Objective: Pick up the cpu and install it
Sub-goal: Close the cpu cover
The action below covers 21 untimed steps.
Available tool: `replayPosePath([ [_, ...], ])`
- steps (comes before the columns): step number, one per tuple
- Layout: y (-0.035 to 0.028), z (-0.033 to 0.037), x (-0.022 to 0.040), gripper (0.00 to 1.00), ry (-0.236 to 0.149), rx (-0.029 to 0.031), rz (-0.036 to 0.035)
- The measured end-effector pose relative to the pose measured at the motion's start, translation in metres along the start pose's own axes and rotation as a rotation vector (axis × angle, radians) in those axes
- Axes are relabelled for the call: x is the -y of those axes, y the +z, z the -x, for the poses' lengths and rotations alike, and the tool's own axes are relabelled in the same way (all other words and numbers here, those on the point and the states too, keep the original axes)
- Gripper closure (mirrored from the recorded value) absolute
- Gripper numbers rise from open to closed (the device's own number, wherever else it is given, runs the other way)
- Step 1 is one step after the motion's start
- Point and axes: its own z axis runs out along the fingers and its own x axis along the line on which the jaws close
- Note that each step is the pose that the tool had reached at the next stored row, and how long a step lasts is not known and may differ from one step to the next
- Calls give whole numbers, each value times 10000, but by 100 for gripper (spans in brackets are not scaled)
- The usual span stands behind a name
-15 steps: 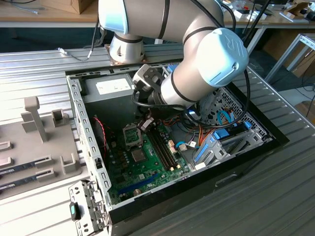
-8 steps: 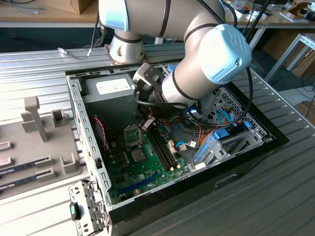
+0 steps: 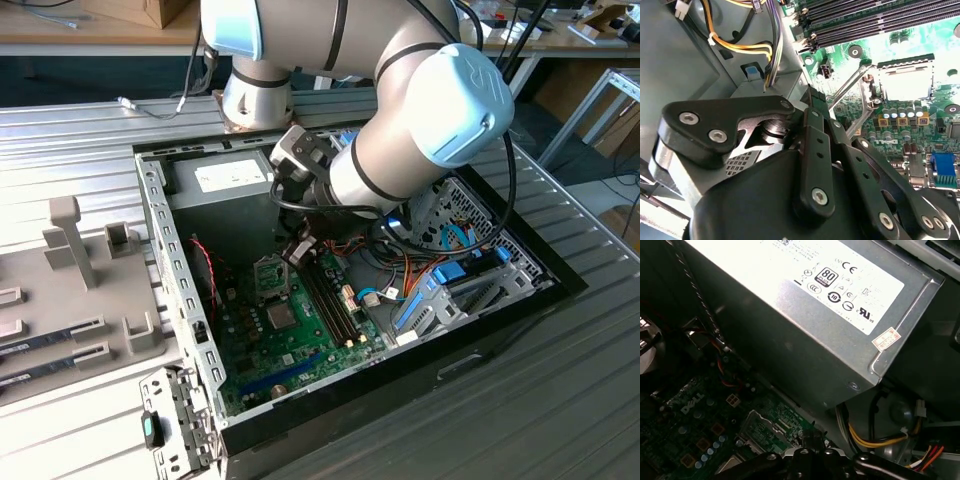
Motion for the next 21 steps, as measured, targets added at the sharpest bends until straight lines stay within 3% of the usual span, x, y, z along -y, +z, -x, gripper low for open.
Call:
replayPosePath([
  [21, -59, -6, -7, 89, -17, 9, 19],
])
